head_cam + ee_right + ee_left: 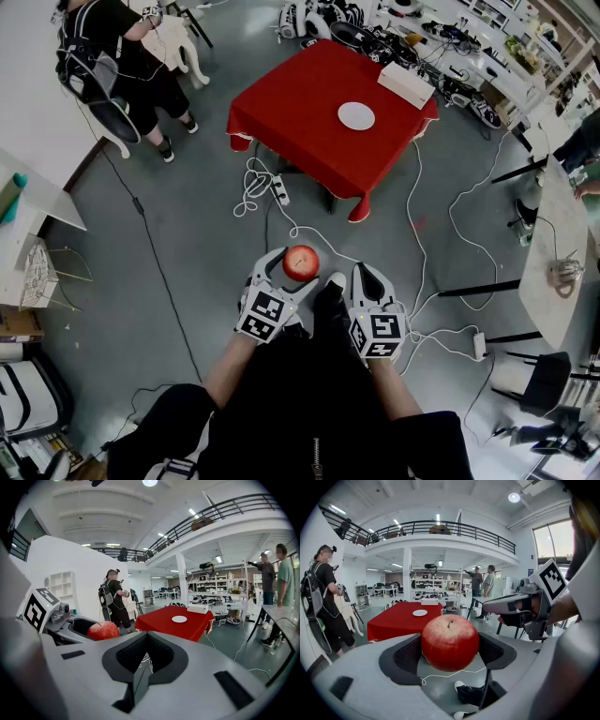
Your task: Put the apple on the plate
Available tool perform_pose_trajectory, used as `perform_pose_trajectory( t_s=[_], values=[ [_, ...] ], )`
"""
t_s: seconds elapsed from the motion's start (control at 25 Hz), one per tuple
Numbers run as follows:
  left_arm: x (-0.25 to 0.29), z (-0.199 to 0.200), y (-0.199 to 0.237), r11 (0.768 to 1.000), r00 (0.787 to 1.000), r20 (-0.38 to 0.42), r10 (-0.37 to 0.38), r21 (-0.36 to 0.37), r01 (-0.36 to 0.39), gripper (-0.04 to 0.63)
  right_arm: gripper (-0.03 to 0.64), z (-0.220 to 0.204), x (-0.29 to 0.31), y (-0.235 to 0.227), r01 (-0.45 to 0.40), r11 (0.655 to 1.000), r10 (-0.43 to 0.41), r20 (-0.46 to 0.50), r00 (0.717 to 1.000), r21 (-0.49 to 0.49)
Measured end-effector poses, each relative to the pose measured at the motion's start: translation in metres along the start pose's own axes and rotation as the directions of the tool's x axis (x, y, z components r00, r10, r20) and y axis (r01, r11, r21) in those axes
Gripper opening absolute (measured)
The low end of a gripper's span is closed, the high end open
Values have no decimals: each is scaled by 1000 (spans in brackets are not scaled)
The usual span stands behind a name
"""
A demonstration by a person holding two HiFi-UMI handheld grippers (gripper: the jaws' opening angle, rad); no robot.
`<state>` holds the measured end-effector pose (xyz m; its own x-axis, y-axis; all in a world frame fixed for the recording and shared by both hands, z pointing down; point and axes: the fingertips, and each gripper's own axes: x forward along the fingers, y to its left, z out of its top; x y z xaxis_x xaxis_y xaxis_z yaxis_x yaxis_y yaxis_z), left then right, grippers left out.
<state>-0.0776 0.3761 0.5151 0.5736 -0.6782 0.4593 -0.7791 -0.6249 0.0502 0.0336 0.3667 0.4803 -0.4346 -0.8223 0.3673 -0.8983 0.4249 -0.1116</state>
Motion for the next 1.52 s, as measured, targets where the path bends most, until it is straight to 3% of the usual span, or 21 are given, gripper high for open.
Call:
perform_pose_trajectory(
  t_s=[0.4,1.04,1.52],
  values=[
    [3,1,0,1000,1000,0,-9,1,9,383,12,6,-1,-3,-4,999,2,46,999,38],
    [-2,-6,5,1000,1000,-8,-6,-18,6,383,12,0,1,8,-31,999,30,24,999,42],
    [42,11,13,999,999,-19,-42,-24,41,383,12,7,24,-21,-25,998,25,-2,1000,58]
  ],
)
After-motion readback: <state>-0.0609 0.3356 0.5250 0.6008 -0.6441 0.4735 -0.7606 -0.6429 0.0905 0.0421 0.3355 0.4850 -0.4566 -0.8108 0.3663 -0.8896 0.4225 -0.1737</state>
